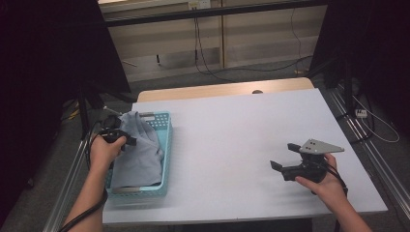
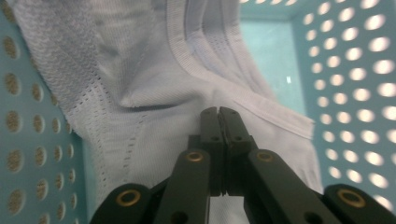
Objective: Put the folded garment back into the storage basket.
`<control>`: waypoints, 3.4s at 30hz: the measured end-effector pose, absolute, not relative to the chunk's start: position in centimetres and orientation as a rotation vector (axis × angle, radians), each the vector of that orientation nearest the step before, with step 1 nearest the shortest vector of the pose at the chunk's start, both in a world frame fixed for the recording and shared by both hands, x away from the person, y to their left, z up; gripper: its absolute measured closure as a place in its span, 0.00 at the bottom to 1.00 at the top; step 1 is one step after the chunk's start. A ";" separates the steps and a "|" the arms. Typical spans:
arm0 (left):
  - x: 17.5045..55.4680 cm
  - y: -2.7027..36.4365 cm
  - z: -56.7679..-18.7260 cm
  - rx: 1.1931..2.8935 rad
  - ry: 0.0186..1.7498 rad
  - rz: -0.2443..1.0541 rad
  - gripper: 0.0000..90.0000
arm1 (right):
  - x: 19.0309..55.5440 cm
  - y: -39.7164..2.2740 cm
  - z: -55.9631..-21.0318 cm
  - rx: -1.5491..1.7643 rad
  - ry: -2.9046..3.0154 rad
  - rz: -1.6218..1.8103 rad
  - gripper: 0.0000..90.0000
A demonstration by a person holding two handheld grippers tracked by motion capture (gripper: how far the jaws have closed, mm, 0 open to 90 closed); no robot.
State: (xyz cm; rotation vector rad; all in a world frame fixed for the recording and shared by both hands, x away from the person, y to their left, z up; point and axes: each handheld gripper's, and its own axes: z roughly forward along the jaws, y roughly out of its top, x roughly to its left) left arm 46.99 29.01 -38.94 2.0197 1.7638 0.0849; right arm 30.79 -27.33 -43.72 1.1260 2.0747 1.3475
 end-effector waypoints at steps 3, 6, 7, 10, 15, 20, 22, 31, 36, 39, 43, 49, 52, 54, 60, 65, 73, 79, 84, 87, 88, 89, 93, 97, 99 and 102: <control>46.9 28.8 -40.5 2.071 1.779 0.064 1.00 | 30.8 -27.4 -43.7 1.127 2.072 1.350 0.08; 46.7 28.6 -40.9 2.067 1.787 0.062 1.00 | 30.8 -27.3 -43.8 1.121 2.077 1.349 0.08; 46.8 28.6 -40.6 2.085 1.777 0.062 1.00 | 30.8 -27.3 -43.8 1.120 2.079 1.348 0.08; 46.9 28.6 -39.4 2.061 1.769 0.087 1.00 | 30.9 -27.2 -43.7 1.122 2.078 1.349 0.08; 47.6 28.8 -37.2 2.034 1.749 0.140 1.00 | 30.9 -27.2 -43.7 1.122 2.076 1.351 0.08; 48.5 28.7 -36.7 2.026 1.730 0.181 1.00 | 31.0 -27.1 -43.8 1.122 2.083 1.344 0.08; 48.9 28.7 -36.7 2.013 1.731 0.196 1.00 | 31.0 -27.1 -43.8 1.120 2.080 1.346 0.08; 50.9 28.8 -37.9 1.981 1.766 0.277 1.00 | 31.1 -26.9 -43.8 1.119 2.087 1.346 0.08; 52.0 28.7 -38.7 1.958 1.786 0.326 1.00 | 31.1 -26.7 -44.0 1.112 2.098 1.349 0.08; 52.5 28.6 -39.5 1.936 1.798 0.302 1.00 | 31.1 -26.5 -44.0 1.106 2.106 1.349 0.08; 52.9 28.2 -40.3 1.942 1.796 0.279 1.00 | 31.3 -26.5 -44.1 1.109 2.109 1.349 0.08; 53.2 27.5 -41.5 1.950 1.796 0.247 1.00 | 31.3 -26.2 -44.2 1.108 2.116 1.346 0.08; 53.1 27.2 -42.2 1.972 1.795 0.232 1.00 | 31.4 -26.2 -44.2 1.110 2.120 1.345 0.08; 53.1 27.1 -42.5 1.961 1.800 0.221 1.00 | 31.4 -26.2 -44.3 1.112 2.120 1.344 0.08; 52.7 27.3 -42.1 1.964 1.798 0.214 1.00 | 31.4 -26.3 -44.3 1.110 2.122 1.347 0.08; 52.2 28.1 -40.8 1.963 1.801 0.231 1.00 | 31.5 -26.3 -44.2 1.110 2.118 1.350 0.08; 52.2 29.9 -40.1 1.927 1.826 0.286 1.00 | 31.9 -25.6 -44.4 1.093 2.141 1.356 0.08; 53.0 29.5 -41.4 1.895 1.827 0.287 1.00 | 32.1 -25.3 -44.4 1.086 2.150 1.362 0.08; 53.4 29.3 -42.6 1.889 1.835 0.262 1.00 | 32.0 -25.3 -44.5 1.089 2.154 1.355 0.08; 53.4 29.1 -43.1 1.910 1.839 0.251 1.00 | 32.1 -25.4 -44.6 1.090 2.158 1.354 0.08; 53.3 29.1 -43.2 1.907 1.839 0.246 1.00 | 32.1 -25.4 -44.6 1.087 2.156 1.355 0.08; 53.3 29.0 -43.2 1.915 1.835 0.252 1.00 | 32.1 -25.5 -44.5 1.088 2.152 1.358 0.08; 53.1 29.0 -43.0 1.921 1.830 0.251 1.00 | 32.2 -25.4 -44.5 1.087 2.154 1.355 0.08; 52.9 29.2 -42.2 1.929 1.818 0.246 0.99 | 32.2 -25.2 -44.4 1.082 2.154 1.356 0.08; 52.7 29.2 -41.6 1.925 1.813 0.252 0.98 | 32.2 -25.2 -44.4 1.083 2.152 1.356 0.08; 52.5 29.2 -40.6 1.907 1.802 0.254 0.97 | 32.2 -25.3 -44.4 1.085 2.150 1.355 0.08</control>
